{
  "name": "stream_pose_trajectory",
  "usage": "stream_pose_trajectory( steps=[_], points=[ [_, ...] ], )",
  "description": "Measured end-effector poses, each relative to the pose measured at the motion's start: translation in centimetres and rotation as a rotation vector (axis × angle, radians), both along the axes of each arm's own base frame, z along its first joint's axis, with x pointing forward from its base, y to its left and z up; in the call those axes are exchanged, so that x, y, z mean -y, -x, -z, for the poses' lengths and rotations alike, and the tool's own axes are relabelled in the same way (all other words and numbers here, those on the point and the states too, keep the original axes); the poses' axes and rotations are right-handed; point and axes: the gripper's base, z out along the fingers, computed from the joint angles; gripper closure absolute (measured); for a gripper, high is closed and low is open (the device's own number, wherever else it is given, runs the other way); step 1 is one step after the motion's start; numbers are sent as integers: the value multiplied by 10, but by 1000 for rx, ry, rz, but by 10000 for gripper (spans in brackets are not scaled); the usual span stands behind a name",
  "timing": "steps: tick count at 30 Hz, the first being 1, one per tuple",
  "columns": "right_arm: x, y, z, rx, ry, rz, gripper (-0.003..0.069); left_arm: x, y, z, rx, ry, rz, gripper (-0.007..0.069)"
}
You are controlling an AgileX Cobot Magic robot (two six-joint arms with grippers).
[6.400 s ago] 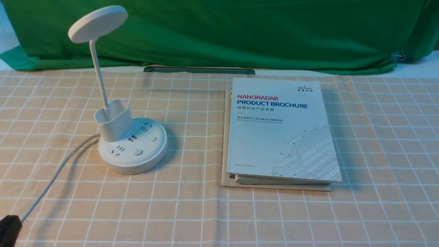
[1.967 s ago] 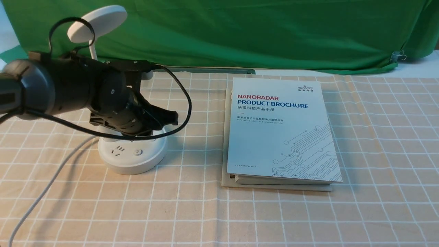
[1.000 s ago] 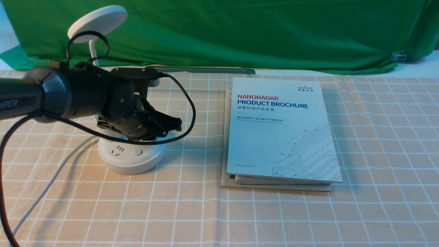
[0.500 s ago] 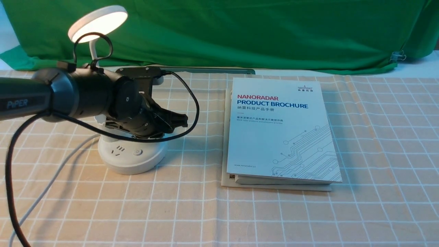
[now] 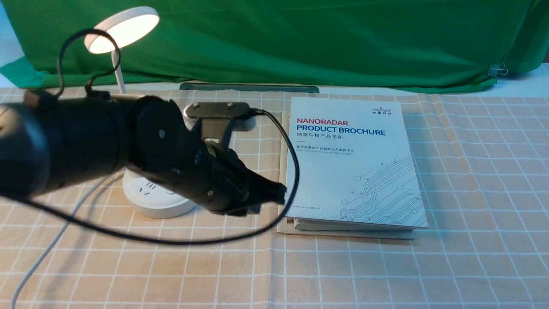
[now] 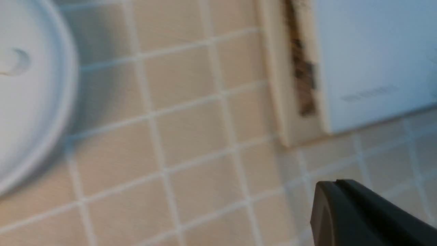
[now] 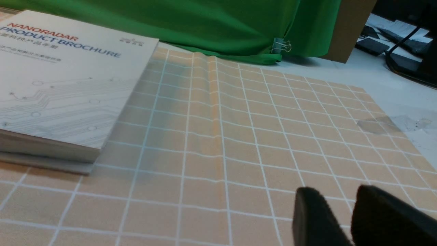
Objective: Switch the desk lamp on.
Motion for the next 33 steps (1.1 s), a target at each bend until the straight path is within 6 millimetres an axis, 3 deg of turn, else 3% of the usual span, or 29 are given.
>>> stream_pose_trajectory(
  steps=[3,6,9,12,16,26,30,33],
  points=[
    [0,0,0,0,0,0,418,1,41,-42,149,105,73,623],
    [0,0,0,0,0,0,418,-9,68,-81,310,197,118,623],
    [0,0,0,0,0,0,418,-30,94,-111,493,273,140,623],
    [0,0,0,0,0,0,418,-48,111,-124,604,322,131,623],
    [0,0,0,0,0,0,418,-68,129,-122,692,311,145,623],
    [0,0,0,0,0,0,418,-79,139,-115,730,296,153,623],
    [0,0,0,0,0,0,418,-89,146,-103,809,245,171,623],
    [0,0,0,0,0,0,418,-112,156,-78,943,218,120,623]
  ],
)
